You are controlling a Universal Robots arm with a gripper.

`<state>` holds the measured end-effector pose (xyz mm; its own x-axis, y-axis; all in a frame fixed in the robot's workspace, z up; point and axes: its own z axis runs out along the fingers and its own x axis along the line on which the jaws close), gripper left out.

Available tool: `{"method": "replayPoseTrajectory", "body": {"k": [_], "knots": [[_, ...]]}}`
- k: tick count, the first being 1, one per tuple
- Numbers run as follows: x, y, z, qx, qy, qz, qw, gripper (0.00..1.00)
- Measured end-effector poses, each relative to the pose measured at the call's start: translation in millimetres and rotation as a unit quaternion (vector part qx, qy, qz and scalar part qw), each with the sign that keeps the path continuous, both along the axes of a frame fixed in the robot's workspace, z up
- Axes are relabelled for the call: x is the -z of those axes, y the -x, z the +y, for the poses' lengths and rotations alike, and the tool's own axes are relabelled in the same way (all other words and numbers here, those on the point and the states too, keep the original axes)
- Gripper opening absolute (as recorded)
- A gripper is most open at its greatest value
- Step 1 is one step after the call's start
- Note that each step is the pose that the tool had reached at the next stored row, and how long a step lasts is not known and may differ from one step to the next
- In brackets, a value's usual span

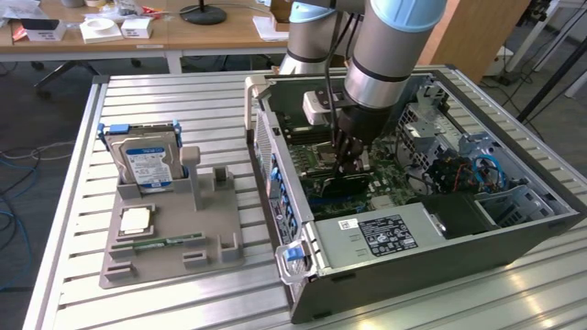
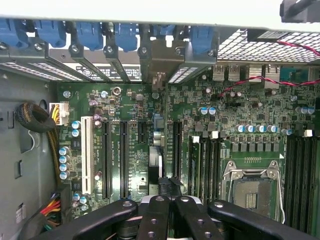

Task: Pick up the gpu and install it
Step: 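Press down on the gpu until it lock into place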

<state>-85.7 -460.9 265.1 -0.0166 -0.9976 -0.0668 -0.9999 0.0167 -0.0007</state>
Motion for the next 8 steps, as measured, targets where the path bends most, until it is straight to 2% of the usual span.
{"method": "replayPoseTrajectory", "body": {"k": [8], "knots": [[0.4,0.6,-0.2,0.000,0.0003,0.0000,1.0000,0.10]]}}
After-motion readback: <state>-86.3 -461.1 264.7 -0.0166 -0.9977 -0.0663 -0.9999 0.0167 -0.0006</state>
